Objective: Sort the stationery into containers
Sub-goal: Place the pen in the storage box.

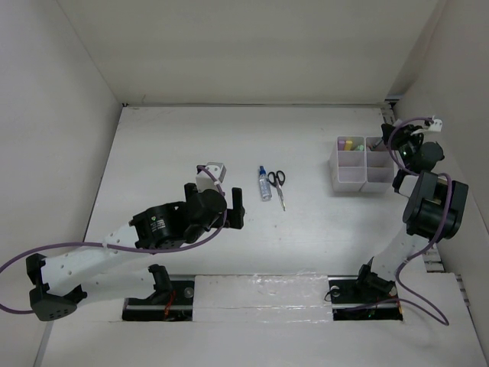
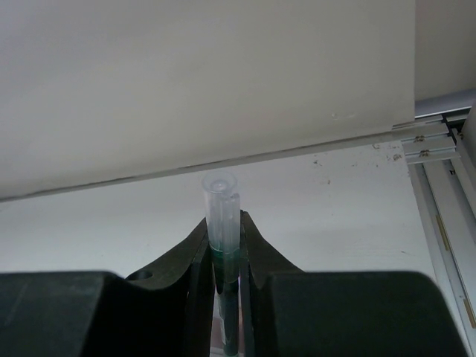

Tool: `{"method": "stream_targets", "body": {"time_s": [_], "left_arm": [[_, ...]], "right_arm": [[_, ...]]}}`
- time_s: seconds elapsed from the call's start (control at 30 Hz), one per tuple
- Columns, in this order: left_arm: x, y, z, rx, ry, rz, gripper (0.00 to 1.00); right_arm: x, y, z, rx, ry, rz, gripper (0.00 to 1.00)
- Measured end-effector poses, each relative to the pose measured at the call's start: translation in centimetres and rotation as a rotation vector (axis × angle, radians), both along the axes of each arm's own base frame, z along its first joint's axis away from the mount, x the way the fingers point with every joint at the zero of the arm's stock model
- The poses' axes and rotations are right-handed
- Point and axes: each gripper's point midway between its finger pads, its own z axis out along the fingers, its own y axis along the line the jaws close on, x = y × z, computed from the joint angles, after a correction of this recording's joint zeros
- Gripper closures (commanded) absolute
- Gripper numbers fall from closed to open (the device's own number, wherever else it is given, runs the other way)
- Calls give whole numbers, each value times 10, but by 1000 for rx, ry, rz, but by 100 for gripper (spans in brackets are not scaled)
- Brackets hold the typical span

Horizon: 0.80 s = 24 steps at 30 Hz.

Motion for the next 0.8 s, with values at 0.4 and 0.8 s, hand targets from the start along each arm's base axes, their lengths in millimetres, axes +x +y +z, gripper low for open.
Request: {"method": "stream_targets", "body": {"time_s": [0.4,0.8], "left_arm": [[0,1,1,-5,-2,0,1],[0,1,-1,-3,-2,0,1]], "right_arm": [[0,1,0,-2,-3,6,92],[-1,4,2,-1,-19,24,35]]}}
